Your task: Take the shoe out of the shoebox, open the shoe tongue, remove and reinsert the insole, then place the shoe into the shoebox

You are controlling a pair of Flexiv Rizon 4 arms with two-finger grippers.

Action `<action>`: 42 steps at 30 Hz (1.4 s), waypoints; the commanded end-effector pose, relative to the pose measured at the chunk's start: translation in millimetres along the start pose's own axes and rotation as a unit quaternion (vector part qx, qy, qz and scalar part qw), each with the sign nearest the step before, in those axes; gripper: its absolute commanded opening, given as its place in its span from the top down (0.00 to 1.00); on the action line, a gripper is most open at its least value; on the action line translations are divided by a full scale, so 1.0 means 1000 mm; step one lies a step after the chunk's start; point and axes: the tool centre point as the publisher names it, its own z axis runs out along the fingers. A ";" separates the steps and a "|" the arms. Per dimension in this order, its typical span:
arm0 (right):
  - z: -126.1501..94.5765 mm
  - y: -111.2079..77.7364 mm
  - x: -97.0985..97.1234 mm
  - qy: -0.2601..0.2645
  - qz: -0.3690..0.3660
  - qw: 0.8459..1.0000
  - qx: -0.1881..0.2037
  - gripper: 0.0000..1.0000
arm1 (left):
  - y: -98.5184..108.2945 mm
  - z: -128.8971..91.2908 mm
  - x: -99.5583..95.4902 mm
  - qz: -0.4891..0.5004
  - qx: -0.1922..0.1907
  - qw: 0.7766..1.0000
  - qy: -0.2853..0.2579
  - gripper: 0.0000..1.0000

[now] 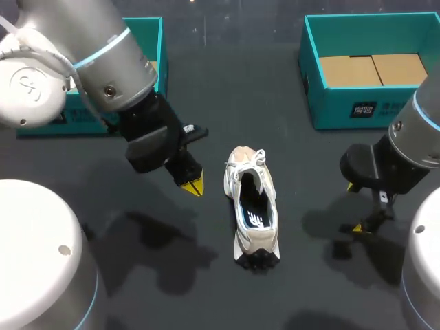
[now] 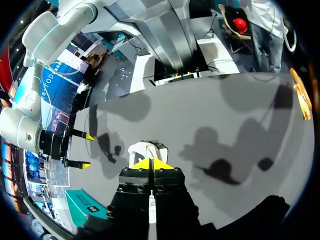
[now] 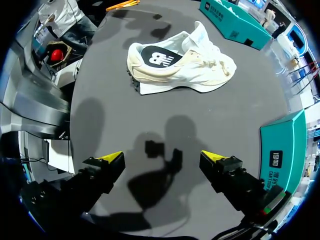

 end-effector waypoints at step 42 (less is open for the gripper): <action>-0.017 -0.039 0.006 0.000 0.013 0.999 -0.036 0.00 | 0.069 0.125 -0.029 0.039 -0.008 0.982 0.184 1.00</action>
